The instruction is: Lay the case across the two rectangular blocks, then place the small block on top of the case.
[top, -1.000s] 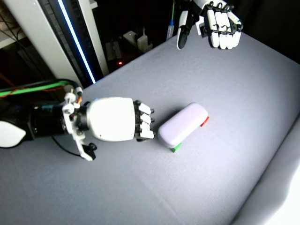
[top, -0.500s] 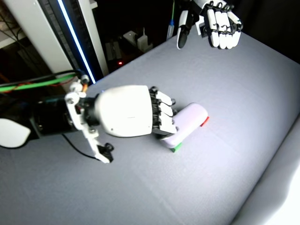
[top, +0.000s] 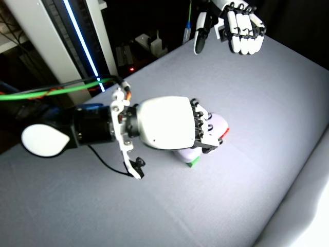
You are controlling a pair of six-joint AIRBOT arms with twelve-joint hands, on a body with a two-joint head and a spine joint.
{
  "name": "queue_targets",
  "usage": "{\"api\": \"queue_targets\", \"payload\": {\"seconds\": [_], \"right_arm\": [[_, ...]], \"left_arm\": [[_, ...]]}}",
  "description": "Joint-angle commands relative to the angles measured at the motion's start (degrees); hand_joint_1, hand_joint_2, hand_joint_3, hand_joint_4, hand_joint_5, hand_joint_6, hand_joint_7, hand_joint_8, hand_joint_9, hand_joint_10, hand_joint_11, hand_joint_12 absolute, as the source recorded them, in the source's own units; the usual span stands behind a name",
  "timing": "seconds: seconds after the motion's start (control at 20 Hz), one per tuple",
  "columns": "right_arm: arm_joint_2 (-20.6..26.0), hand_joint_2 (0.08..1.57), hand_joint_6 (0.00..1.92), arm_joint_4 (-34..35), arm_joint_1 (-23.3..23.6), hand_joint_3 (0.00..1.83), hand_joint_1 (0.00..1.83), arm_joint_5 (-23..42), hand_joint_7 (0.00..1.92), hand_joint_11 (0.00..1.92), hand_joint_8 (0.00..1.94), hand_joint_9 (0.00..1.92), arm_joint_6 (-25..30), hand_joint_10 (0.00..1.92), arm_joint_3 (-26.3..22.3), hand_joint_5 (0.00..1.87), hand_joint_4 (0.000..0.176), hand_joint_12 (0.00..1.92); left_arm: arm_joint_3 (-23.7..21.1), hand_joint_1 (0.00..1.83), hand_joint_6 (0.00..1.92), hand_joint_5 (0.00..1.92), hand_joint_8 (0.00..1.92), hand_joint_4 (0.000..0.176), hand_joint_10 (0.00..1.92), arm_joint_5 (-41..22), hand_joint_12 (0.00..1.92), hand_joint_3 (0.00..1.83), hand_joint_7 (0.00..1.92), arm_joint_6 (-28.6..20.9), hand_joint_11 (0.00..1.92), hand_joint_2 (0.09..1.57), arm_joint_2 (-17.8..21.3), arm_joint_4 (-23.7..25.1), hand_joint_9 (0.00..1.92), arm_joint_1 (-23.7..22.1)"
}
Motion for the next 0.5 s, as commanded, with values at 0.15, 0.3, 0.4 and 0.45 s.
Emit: {"api": "queue_targets", "payload": {"seconds": [0.15,0.3,0.4,0.45], "right_arm": [[-0.76,1.07,1.02,1.96,1.15,0.00,1.39,2.68,1.13,0.65,0.71,0.99,-0.03,1.03,1.57,0.98,0.000,1.28],[-1.65,1.05,0.79,1.96,1.23,0.00,1.37,1.12,1.14,0.79,0.76,1.06,-0.08,1.06,2.71,1.04,0.000,1.44],[-1.88,1.07,0.88,1.96,1.59,0.00,1.39,0.38,1.08,0.70,0.88,0.99,-0.35,1.11,3.12,0.99,0.000,1.45],[-1.92,1.07,0.94,1.96,1.78,0.00,1.39,0.13,1.09,0.65,0.84,0.99,-0.48,1.07,3.22,0.98,0.000,1.39]], "left_arm": [[0.47,0.87,0.00,0.39,0.00,0.000,0.00,-6.72,0.95,0.00,0.37,-0.52,0.00,0.89,-0.41,0.02,0.35,-0.43],[0.51,0.87,0.00,0.38,0.00,0.000,0.00,-6.68,0.89,0.00,0.36,-0.61,0.00,0.89,-0.51,0.07,0.33,-0.49],[0.52,0.89,0.00,0.39,0.00,0.000,0.00,-6.63,0.83,0.00,0.36,-0.65,0.00,0.90,-0.59,0.09,0.32,-0.51],[0.53,0.89,0.00,0.40,0.00,0.000,0.00,-6.57,0.83,0.00,0.36,-0.65,0.00,0.90,-0.61,0.09,0.32,-0.52]]}}
